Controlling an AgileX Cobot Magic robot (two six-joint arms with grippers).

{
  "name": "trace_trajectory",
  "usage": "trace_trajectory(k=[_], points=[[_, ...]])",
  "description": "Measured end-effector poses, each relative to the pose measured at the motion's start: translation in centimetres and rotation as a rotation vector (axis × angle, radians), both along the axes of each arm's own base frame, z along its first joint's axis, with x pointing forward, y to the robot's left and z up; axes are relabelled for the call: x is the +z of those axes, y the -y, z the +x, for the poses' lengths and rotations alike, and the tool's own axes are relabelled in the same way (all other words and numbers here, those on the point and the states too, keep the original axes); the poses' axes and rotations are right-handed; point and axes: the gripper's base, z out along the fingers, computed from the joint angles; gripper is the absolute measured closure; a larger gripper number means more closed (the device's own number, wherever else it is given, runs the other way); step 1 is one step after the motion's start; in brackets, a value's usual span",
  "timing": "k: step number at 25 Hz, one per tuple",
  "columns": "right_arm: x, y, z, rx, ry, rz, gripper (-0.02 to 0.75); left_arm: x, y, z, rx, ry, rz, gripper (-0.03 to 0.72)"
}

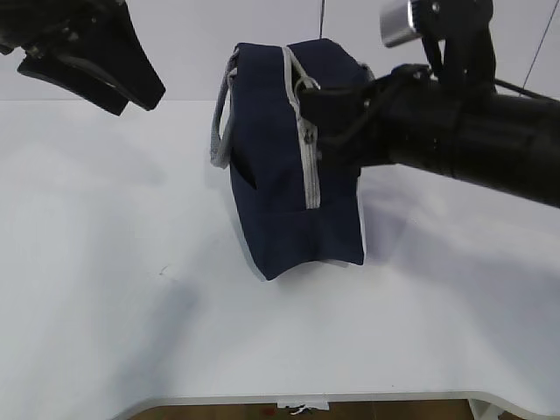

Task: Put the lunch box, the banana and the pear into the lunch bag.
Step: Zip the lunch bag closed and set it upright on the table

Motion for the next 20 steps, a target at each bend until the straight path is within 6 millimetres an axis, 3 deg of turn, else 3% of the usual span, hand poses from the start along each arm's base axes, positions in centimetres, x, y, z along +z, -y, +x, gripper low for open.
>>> trace_trajectory(k=[8, 20], points=[[4.2, -0.6, 1.9, -0.035, 0.055, 0.024, 0.737, 0.0, 0.0, 0.0, 0.0, 0.0, 0.0, 0.327], [6.2, -2.1, 5.7, -0.116, -0.048, 0.157, 0.737, -0.2, 1.6, -0.9, -0.068, 0.022, 0.053, 0.327]])
